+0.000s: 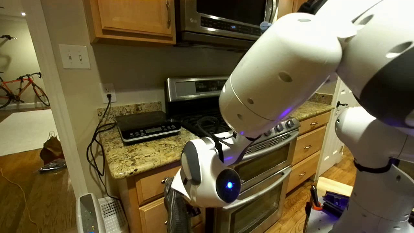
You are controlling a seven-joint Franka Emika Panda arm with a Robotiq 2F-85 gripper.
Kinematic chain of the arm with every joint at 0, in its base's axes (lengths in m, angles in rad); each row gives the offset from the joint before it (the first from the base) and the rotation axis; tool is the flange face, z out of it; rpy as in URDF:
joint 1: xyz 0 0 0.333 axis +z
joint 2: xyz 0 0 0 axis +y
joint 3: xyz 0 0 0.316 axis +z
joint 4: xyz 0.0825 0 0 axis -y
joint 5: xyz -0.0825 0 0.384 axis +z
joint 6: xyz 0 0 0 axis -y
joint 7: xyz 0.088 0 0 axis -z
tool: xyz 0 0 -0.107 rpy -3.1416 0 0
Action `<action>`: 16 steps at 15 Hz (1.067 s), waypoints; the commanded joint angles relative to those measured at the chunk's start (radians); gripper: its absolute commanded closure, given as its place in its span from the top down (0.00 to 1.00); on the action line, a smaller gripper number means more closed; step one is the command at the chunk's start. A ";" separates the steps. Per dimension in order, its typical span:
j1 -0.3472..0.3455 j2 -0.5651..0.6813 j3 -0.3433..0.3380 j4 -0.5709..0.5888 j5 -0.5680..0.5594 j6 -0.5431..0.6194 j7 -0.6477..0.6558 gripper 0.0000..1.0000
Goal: Open the left first top drawer
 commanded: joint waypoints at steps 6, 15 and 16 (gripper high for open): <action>-0.197 -0.023 0.044 0.089 -0.095 0.029 0.034 0.98; -0.359 -0.006 0.143 0.191 -0.116 0.035 0.032 0.98; -0.376 -0.003 0.155 0.202 -0.117 0.035 0.032 0.95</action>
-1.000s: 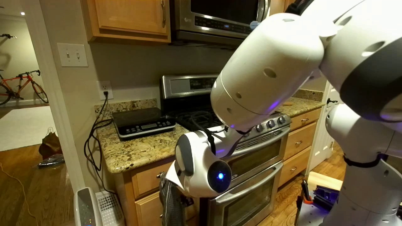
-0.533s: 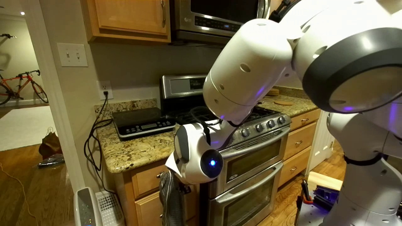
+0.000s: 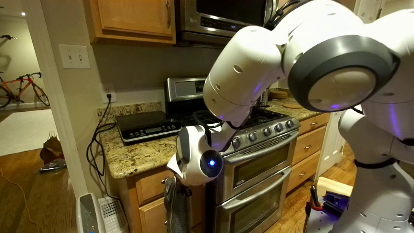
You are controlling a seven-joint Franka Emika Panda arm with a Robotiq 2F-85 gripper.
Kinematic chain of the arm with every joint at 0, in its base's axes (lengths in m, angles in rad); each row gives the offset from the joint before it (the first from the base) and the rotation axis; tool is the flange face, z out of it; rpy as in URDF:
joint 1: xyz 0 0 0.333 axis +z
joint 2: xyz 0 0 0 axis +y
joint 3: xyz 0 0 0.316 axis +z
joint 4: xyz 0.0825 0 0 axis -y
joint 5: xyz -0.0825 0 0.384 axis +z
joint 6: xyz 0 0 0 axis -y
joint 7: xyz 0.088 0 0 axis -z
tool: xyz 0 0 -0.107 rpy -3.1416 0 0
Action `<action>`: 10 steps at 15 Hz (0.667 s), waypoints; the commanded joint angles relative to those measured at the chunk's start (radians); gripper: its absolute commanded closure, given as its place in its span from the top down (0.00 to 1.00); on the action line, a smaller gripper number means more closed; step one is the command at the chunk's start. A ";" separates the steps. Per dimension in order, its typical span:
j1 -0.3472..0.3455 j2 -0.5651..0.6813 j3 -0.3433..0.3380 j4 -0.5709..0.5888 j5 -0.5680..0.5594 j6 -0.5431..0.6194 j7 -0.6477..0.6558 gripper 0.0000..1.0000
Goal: Open the left first top drawer
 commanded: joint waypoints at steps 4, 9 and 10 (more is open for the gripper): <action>-0.124 0.002 0.083 0.066 -0.051 0.020 0.032 0.66; -0.198 0.008 0.135 0.100 -0.060 0.016 0.030 0.51; -0.211 0.008 0.144 0.106 -0.063 0.015 0.029 0.55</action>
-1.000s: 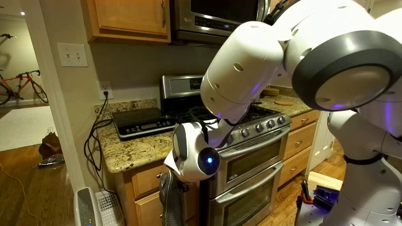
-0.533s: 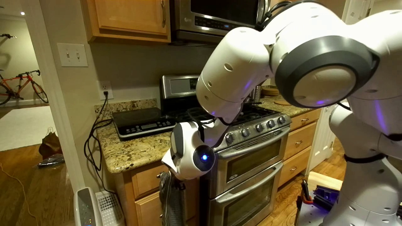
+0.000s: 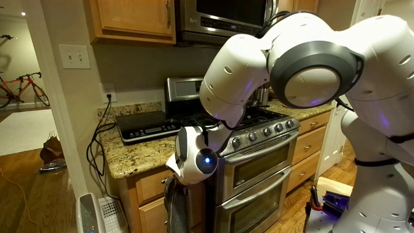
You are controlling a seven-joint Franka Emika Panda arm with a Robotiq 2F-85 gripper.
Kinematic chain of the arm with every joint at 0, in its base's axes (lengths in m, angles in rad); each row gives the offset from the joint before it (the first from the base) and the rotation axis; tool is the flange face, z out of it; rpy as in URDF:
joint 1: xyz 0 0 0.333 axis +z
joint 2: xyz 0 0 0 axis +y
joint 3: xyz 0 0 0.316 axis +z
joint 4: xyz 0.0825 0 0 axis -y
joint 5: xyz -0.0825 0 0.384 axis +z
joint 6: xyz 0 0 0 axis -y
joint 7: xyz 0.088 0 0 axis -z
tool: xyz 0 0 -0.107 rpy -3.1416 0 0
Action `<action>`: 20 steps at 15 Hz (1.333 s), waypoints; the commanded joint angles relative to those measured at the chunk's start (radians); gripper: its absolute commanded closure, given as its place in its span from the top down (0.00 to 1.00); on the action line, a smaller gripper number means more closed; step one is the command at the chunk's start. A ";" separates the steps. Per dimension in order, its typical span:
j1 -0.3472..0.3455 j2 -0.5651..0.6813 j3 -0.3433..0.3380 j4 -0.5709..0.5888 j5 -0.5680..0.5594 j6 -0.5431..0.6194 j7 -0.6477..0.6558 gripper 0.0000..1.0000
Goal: Open the left first top drawer
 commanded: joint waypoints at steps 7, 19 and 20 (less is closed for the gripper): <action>-0.121 -0.044 0.113 0.018 -0.072 -0.041 -0.023 0.08; -0.035 -0.133 0.149 -0.156 -0.173 -0.160 0.067 0.11; -0.024 -0.141 0.151 -0.174 -0.179 -0.179 0.071 0.11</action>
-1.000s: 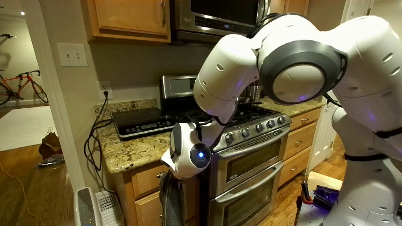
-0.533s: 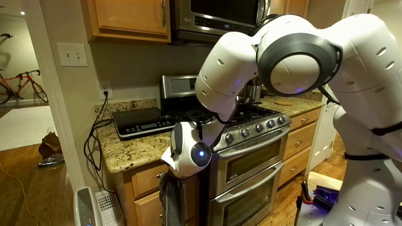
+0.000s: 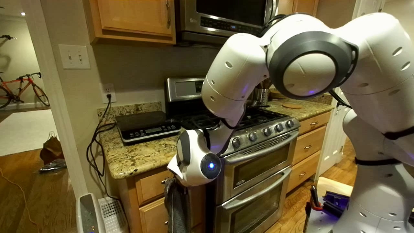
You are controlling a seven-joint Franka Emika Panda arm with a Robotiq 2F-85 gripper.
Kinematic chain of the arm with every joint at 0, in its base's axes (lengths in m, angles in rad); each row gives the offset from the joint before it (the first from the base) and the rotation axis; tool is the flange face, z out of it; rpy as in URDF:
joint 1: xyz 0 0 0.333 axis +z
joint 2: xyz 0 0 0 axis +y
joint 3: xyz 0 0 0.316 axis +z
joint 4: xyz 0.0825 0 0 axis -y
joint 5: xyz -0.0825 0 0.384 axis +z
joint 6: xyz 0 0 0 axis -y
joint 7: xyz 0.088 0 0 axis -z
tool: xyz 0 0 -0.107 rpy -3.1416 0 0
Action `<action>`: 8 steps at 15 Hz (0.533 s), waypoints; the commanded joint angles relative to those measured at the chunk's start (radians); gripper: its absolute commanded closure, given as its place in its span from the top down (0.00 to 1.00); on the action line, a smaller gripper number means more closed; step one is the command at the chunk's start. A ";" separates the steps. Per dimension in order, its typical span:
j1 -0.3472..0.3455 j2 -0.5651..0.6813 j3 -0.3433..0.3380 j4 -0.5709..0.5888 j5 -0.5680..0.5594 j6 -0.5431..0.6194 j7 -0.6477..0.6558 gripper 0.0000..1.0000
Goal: Open the left first top drawer
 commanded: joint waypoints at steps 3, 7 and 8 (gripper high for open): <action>0.101 -0.137 0.043 -0.221 -0.085 -0.082 0.091 0.11; 0.139 -0.200 0.050 -0.302 -0.119 -0.125 0.117 0.11; 0.149 -0.224 0.055 -0.324 -0.131 -0.123 0.124 0.11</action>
